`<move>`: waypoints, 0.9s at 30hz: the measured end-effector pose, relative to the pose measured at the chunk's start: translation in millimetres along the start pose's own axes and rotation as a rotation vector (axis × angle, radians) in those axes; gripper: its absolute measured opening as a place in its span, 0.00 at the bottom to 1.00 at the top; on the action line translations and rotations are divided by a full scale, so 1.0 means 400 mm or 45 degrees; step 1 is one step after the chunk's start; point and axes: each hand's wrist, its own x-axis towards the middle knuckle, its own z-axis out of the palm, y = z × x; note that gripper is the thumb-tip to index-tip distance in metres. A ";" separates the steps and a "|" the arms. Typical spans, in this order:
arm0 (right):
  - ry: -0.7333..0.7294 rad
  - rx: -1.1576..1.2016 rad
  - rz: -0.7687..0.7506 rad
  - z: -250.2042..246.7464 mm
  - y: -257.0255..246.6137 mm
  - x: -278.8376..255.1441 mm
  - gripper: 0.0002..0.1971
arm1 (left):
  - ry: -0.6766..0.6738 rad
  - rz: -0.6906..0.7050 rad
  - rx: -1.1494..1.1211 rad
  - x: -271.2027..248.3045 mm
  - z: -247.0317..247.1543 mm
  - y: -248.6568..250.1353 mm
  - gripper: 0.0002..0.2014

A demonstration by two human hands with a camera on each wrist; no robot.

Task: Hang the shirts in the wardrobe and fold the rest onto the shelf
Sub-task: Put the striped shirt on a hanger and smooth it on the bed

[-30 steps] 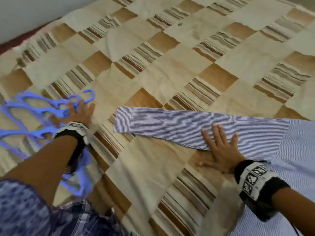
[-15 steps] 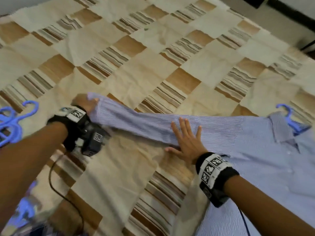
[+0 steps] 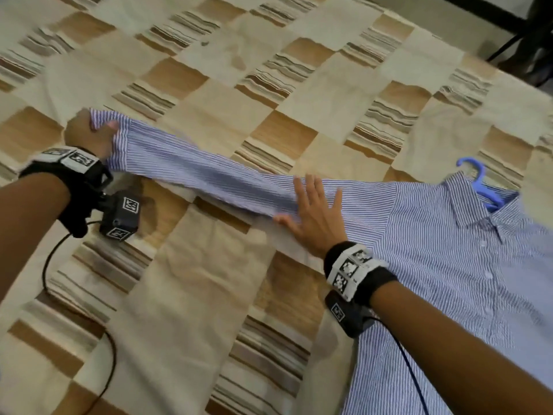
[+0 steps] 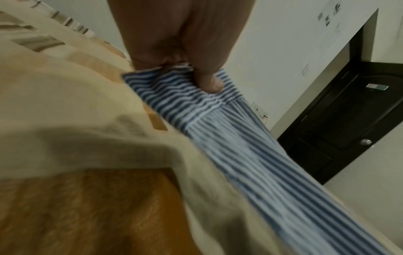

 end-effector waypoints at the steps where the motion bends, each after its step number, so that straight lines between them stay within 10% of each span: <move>1: 0.080 0.041 0.061 -0.020 0.020 0.009 0.43 | 0.052 0.051 -0.057 0.003 -0.007 0.022 0.19; 5: 0.217 0.035 0.232 -0.066 0.138 0.091 0.26 | 0.092 0.100 -0.067 0.026 -0.024 0.105 0.12; 11: -0.393 0.028 0.146 -0.095 0.219 0.162 0.16 | -0.379 -0.258 0.149 -0.030 0.011 0.003 0.24; 20: 0.104 0.170 0.323 -0.136 0.261 0.200 0.12 | -0.226 0.197 0.075 -0.072 -0.006 0.062 0.13; 27: 0.111 0.215 0.290 -0.084 0.111 0.170 0.27 | -0.191 0.079 0.540 -0.082 0.026 0.072 0.23</move>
